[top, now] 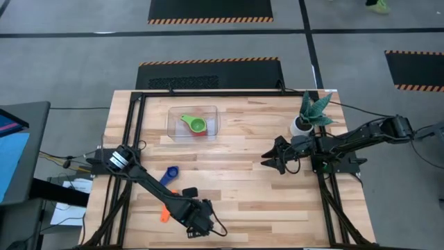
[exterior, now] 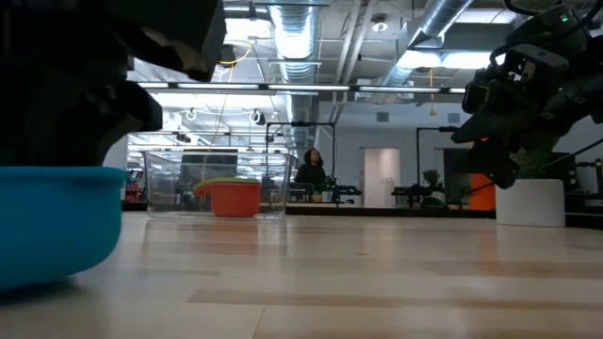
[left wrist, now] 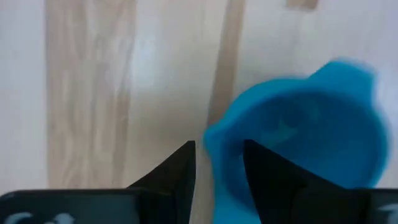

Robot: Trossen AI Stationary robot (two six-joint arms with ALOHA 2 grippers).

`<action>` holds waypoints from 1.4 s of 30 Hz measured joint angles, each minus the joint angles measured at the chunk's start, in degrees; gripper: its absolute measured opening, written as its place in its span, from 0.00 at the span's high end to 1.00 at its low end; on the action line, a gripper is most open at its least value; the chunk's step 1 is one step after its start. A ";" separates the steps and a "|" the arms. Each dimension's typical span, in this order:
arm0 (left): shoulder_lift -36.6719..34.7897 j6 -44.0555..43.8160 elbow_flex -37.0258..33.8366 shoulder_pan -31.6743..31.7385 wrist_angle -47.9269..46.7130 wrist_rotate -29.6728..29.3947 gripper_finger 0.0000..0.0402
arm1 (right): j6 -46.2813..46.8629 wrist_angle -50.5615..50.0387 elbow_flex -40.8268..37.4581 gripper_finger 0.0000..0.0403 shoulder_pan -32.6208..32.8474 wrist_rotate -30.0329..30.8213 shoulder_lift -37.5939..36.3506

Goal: Nest measuring cups in basket
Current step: Stack the light blue measuring cup into the green measuring cup in the transparent bin

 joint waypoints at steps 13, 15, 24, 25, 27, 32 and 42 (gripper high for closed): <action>-6.80 13.96 6.54 8.74 -17.50 -9.35 0.99 | 1.36 0.12 0.00 0.37 0.00 0.02 0.00; -9.80 18.41 9.47 12.18 -24.35 -13.94 0.99 | 1.36 0.10 0.00 0.37 0.00 0.02 0.00; -20.71 45.78 10.41 36.08 -28.45 -20.03 1.00 | 1.49 0.47 0.00 0.37 0.00 0.04 0.00; -20.70 48.77 10.36 38.73 -27.71 -19.08 1.00 | 1.49 0.46 0.00 0.37 0.00 0.04 0.00; -20.43 55.90 10.33 43.45 -26.25 -16.22 1.00 | 1.49 0.49 0.00 0.37 0.00 0.04 0.00; -17.89 69.74 10.31 51.92 -22.71 -13.44 1.00 | 2.82 0.63 0.00 0.37 -0.02 0.07 0.00; -9.41 73.55 10.29 58.81 -21.24 -9.27 1.00 | 2.86 0.39 0.00 0.37 0.00 0.07 0.00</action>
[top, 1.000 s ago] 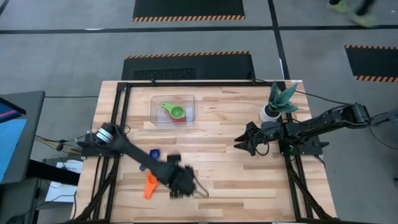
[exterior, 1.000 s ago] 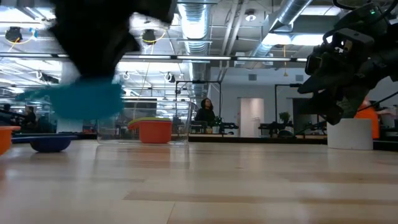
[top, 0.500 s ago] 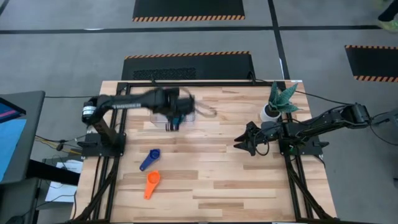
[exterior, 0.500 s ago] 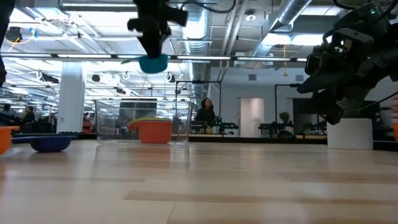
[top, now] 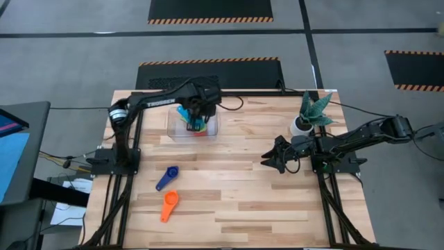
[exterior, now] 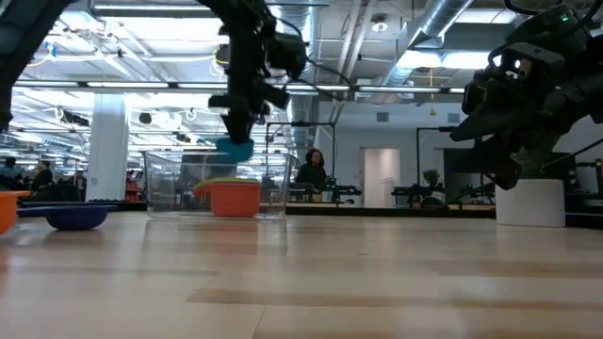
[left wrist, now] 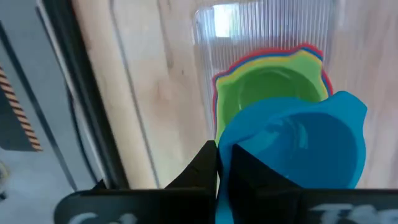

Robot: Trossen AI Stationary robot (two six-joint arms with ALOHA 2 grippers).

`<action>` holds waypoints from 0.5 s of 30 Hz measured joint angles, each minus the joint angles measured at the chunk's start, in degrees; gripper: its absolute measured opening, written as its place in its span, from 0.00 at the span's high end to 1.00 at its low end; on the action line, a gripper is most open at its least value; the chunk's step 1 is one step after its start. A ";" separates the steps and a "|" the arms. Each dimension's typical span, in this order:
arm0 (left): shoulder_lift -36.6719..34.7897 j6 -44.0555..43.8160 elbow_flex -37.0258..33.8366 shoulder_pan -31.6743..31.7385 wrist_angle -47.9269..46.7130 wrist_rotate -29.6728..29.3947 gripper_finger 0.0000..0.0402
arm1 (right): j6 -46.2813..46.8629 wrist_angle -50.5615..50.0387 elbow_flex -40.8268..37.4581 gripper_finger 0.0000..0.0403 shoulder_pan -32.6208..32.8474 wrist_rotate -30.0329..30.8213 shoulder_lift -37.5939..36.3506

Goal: Nest measuring cups in basket
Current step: Stack the light blue measuring cup into the green measuring cup in the transparent bin

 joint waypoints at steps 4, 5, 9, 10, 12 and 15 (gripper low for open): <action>1.61 -0.02 0.00 -0.16 1.98 0.68 1.00 | 0.00 0.01 0.00 0.37 0.00 0.00 0.00; 1.95 -0.02 0.03 -0.29 2.55 0.60 1.00 | 0.01 0.00 0.00 0.37 -0.01 0.01 0.00; 2.61 -0.28 -0.93 -0.15 1.66 0.72 1.00 | 0.15 -0.09 -0.01 0.37 -0.02 0.02 0.00; 2.81 -0.81 -1.13 -0.13 1.74 0.75 1.00 | 0.15 -0.17 0.00 0.37 -0.02 0.02 0.00; 3.18 -1.93 -1.81 0.12 0.60 0.52 1.00 | 0.15 -0.08 0.00 0.37 0.00 0.00 0.00; 3.72 -2.67 -1.88 0.13 2.32 0.28 1.00 | 0.14 -0.22 0.00 0.37 0.00 0.02 0.00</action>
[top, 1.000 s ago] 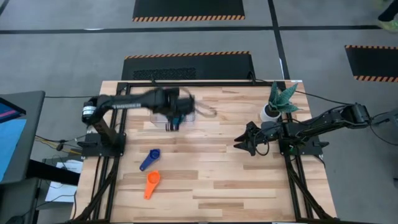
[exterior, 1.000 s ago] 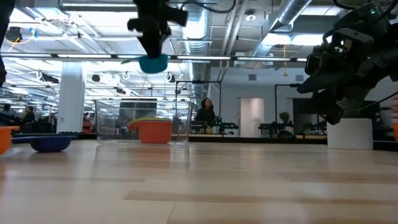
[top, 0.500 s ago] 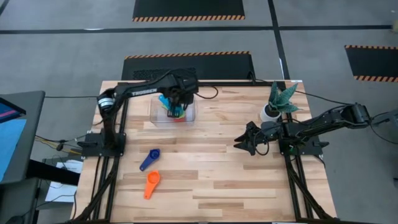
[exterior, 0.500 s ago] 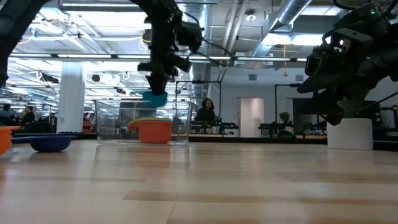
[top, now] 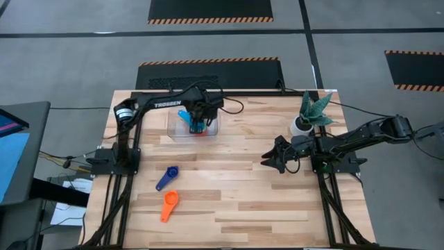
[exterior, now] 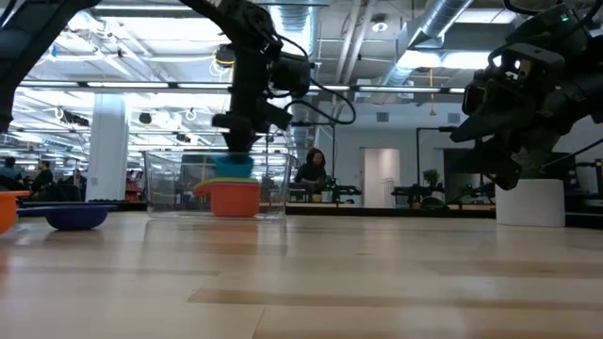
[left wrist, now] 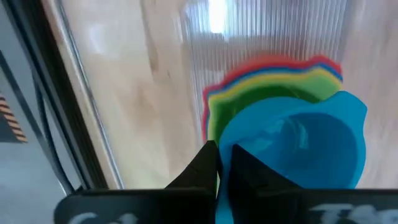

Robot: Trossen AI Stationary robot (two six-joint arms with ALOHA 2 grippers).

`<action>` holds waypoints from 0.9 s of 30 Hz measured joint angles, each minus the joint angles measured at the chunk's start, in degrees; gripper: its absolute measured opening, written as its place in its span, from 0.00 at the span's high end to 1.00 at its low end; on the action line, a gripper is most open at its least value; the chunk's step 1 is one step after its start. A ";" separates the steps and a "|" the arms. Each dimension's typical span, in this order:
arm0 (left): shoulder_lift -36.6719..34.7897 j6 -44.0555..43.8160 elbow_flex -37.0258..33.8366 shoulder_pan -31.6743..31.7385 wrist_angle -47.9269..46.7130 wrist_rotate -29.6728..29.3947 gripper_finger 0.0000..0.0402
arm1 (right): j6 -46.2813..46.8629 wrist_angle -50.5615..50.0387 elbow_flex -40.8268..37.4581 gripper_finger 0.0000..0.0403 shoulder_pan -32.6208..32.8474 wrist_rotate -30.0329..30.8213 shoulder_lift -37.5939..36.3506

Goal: Nest measuring cups in basket
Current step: Stack the light blue measuring cup into the green measuring cup in the transparent bin, then stack the orange measuring cup into the light blue measuring cup in the transparent bin

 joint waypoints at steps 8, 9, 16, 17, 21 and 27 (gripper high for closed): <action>0.52 -1.76 0.00 -0.02 1.35 -0.04 0.94 | -0.01 0.21 0.00 0.37 -0.01 0.00 0.00; 0.52 -1.94 0.02 -0.02 1.47 -0.04 0.92 | -0.03 0.19 0.00 0.37 0.00 -0.02 0.00; 0.52 -2.89 0.00 -0.02 1.25 -0.09 0.84 | -0.16 -0.14 0.00 0.37 0.00 -0.02 0.00; 0.52 -2.91 0.00 -0.02 1.23 -0.07 0.84 | -0.17 -0.14 0.00 0.37 -0.01 -0.02 0.00; 0.52 -3.51 1.13 -0.05 -0.96 -1.52 0.82 | -0.16 -0.13 -0.02 0.37 -0.02 -0.02 0.00; 0.35 -21.64 13.90 -3.35 -18.65 13.02 0.82 | -0.19 -0.15 0.00 0.37 -0.01 0.00 0.00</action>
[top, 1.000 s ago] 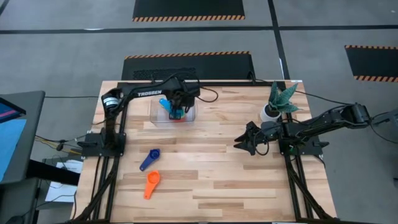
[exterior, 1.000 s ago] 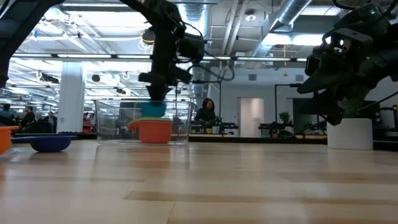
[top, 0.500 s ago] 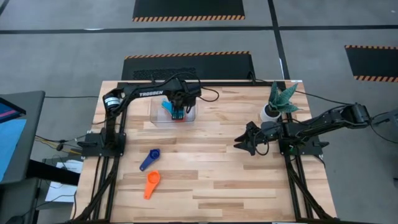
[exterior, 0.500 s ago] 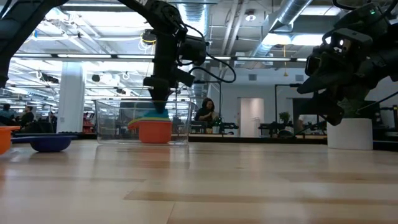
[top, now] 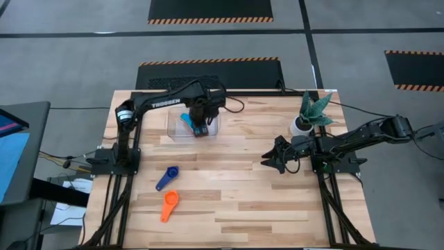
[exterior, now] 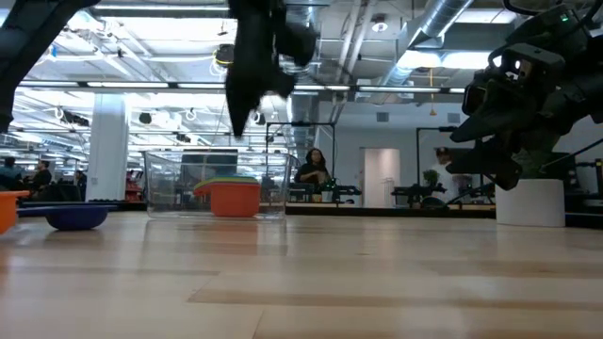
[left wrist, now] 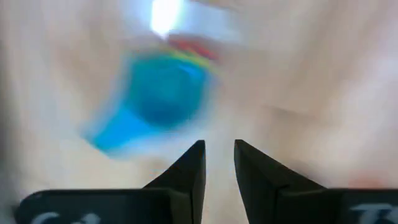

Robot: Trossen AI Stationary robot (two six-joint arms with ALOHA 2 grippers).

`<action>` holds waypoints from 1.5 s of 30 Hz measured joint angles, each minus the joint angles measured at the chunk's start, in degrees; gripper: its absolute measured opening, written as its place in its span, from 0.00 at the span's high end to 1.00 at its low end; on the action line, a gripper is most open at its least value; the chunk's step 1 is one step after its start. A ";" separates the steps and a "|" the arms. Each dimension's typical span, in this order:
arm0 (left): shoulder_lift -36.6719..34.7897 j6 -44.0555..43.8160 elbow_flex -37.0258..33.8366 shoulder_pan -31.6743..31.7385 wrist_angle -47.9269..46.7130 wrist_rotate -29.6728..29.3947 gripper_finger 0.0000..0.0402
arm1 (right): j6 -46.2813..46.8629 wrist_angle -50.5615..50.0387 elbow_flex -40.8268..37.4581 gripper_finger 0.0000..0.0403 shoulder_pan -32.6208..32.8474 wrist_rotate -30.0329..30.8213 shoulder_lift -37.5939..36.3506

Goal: Nest measuring cups in basket
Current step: Stack the orange measuring cup into the light blue measuring cup in the transparent bin

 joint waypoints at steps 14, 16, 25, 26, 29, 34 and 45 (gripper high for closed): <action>-17.72 -30.36 -2.23 -25.39 -3.09 4.89 0.82 | 0.20 -1.01 0.00 0.37 0.01 0.00 0.31; -20.30 -35.77 -4.57 -30.31 -1.98 1.37 0.82 | 0.19 -1.11 0.00 0.37 -0.01 0.00 0.33; -28.47 -72.11 -21.79 -51.62 -1.42 -8.82 0.82 | 0.15 -1.18 0.00 0.37 -0.01 0.00 0.31; -28.71 -77.09 -24.07 -53.35 -1.10 -8.72 0.82 | 0.13 -1.19 0.00 0.37 -0.01 0.00 0.33; -28.58 -89.04 -30.58 -57.81 4.32 -8.19 0.82 | 0.02 -1.27 0.00 0.37 0.00 0.02 0.31; -28.09 -97.01 -38.60 -60.29 21.80 -8.69 0.82 | 0.00 -1.31 0.00 0.37 0.01 0.02 0.31; -28.06 -104.91 -48.22 -60.36 36.97 -11.46 0.82 | 0.02 -1.40 0.00 0.37 0.01 0.02 0.31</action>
